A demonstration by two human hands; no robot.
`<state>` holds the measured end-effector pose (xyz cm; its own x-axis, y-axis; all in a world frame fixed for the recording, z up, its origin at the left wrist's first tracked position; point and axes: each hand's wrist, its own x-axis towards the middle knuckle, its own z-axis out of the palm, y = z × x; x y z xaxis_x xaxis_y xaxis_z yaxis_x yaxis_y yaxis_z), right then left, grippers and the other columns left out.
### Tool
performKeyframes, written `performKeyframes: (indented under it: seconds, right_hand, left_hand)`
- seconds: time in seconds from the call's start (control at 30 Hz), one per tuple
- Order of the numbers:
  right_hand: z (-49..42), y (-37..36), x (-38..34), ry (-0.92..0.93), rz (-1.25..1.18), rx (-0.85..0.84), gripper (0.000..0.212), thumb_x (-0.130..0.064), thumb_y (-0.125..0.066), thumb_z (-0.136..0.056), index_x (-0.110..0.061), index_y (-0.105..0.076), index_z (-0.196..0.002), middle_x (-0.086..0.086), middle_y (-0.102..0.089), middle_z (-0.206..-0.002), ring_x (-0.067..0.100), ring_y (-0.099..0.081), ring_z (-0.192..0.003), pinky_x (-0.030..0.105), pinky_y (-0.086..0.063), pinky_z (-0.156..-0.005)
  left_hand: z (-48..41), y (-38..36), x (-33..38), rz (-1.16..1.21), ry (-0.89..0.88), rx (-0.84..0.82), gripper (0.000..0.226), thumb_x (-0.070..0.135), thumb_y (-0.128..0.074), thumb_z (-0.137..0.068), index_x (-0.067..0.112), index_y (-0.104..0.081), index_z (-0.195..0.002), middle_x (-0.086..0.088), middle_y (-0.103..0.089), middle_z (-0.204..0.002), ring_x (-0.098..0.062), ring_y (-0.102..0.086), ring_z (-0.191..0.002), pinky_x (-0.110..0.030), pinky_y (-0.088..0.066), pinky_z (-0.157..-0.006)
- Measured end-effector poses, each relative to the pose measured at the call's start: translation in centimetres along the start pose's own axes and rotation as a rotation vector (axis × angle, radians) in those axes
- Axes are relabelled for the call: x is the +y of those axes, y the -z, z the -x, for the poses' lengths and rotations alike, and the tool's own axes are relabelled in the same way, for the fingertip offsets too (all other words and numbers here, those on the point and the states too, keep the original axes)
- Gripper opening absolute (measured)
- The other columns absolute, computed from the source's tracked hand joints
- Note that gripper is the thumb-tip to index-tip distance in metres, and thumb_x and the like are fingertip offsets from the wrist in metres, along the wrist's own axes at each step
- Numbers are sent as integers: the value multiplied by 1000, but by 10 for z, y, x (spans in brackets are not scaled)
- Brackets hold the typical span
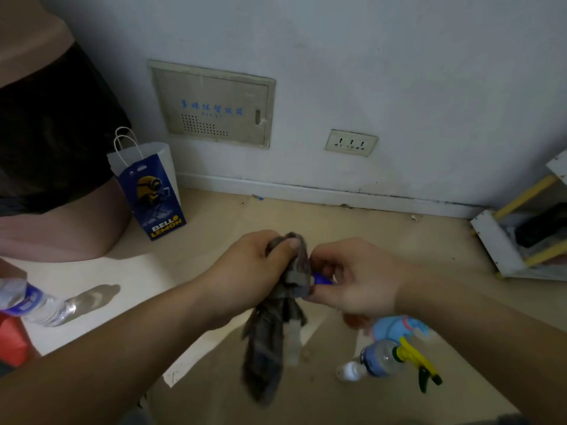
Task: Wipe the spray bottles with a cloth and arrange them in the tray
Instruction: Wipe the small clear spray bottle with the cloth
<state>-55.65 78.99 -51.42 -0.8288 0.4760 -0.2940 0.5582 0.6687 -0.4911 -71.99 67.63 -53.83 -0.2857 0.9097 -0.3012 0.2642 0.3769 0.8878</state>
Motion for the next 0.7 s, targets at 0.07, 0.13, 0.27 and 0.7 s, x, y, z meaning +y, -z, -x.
performKeyframes:
  seconds: [0.07,0.13,0.27,0.7]
  right_hand:
    - [-1,9,13,-31,-274,-101,18,-28,-79,-85,-15,-71,-94,-1,-72,-81,12,-69,-77,22,-54,-66]
    - [2,12,23,-13,-510,-217,32,-27,-79,-86,-5,-72,-108,19,-74,-102,29,-71,-96,49,-57,-87]
    - [3,4,25,-6,-467,-256,22,-30,-72,-92,-12,-72,-104,10,-77,-97,29,-73,-95,53,-58,-89]
    - [12,15,25,-84,-42,45,20,-44,-73,-88,-33,-60,-99,-35,-57,-72,-1,-51,-59,14,-36,-55]
  left_hand:
    - [4,-1,-1,-126,-257,3,20,36,-54,-105,18,-62,-100,-6,-65,-86,-15,-61,-75,-31,-50,-68]
    - [8,2,-1,-158,-374,-62,10,32,-54,-105,23,-59,-106,1,-65,-85,-11,-60,-74,-25,-49,-64]
    - [11,0,2,-123,-290,-28,21,33,-48,-107,17,-57,-97,-1,-61,-73,-8,-53,-59,-22,-44,-56]
    - [-6,30,5,255,164,366,31,42,-40,-110,25,-62,-95,-14,-66,-101,-30,-66,-91,-42,-57,-76]
